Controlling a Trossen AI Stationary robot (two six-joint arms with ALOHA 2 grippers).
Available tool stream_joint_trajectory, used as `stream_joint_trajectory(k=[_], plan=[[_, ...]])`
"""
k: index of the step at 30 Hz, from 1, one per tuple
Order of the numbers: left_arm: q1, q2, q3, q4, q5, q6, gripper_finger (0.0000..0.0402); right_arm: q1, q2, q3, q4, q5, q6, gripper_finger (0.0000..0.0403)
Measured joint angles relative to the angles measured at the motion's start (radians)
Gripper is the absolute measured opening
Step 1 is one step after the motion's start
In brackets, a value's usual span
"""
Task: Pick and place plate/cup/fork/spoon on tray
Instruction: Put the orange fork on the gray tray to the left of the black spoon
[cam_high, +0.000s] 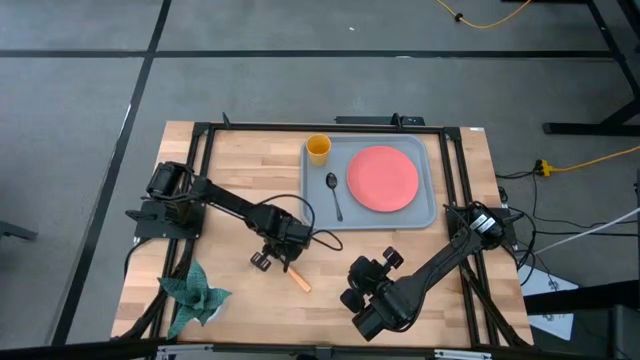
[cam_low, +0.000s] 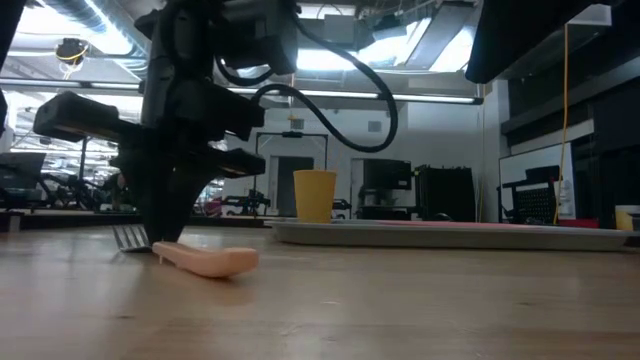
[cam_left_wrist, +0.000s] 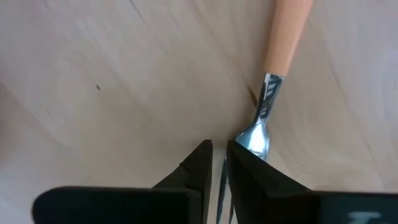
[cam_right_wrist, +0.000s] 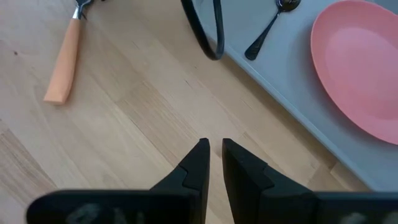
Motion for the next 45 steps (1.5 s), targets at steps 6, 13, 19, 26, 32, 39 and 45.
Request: stream_joint_trajectory(k=[6,13,19,26,32,39,45], plan=[[-0.004,0.000,0.000,0.002,0.000,-0.001,0.0040,0.000,0.000,0.000,0.000,0.000,0.000,0.0049],[-0.010,0.000,0.000,0.019,-0.063,-0.001,0.0039,0.000,0.000,0.000,0.000,0.000,0.000,0.0049],[-0.049,-0.060,-0.001,-0.042,-0.180,-0.002,0.0039,0.000,0.000,0.000,0.000,0.000,0.000,0.0049],[-0.133,-0.107,-0.001,-0.068,-0.014,-0.164,0.0039,0.000,0.000,0.000,0.001,0.000,0.000,0.0049],[-0.186,-0.097,-0.013,0.001,-0.014,-0.149,0.0039,0.000,0.000,0.000,0.013,-0.002,0.002,0.0049],[-0.210,-0.089,-0.045,0.149,-0.020,-0.125,0.0039,0.001,0.000,0.000,0.015,-0.010,0.003,0.0049],[-0.205,-0.057,-0.046,0.156,-0.013,-0.051,0.0039,0.002,0.000,0.000,0.013,-0.011,0.001,0.0049]])
